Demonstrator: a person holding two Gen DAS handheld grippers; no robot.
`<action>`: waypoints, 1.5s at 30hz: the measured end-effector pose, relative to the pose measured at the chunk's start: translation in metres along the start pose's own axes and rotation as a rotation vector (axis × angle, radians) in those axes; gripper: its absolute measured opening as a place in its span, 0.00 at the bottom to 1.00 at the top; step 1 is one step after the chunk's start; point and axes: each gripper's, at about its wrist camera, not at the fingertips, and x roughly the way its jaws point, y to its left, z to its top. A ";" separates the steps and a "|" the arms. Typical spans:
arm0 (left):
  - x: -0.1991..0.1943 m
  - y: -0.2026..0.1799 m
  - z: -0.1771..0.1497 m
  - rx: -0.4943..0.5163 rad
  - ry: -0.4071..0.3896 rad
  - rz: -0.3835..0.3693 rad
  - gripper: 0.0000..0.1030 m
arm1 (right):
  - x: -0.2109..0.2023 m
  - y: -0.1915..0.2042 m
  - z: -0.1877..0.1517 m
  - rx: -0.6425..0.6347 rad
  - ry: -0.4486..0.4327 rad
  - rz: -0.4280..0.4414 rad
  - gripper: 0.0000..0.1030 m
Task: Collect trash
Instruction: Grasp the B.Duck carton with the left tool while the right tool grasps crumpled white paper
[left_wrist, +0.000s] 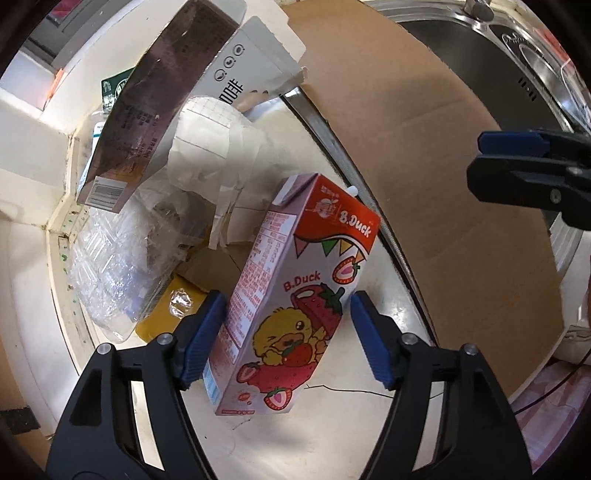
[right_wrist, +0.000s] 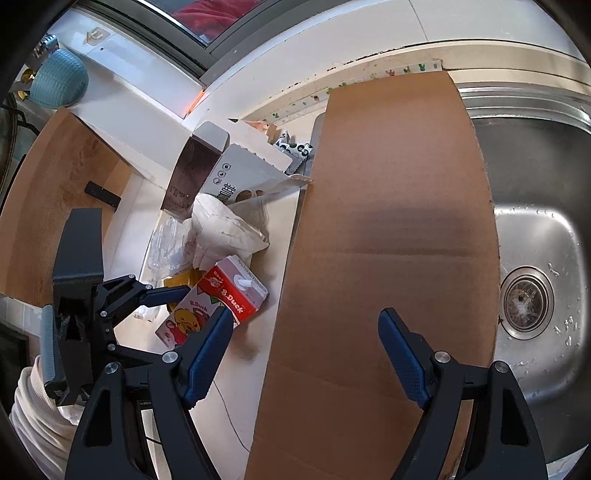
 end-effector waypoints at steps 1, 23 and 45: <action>0.001 -0.003 0.000 0.010 0.002 0.005 0.65 | 0.000 0.000 0.000 -0.001 0.002 -0.001 0.80; -0.042 0.006 -0.054 -0.280 -0.058 -0.057 0.53 | 0.016 0.036 -0.002 -0.098 0.026 0.001 0.80; -0.081 0.090 -0.206 -0.975 -0.278 -0.099 0.53 | 0.099 0.107 0.057 -0.291 0.001 -0.068 0.80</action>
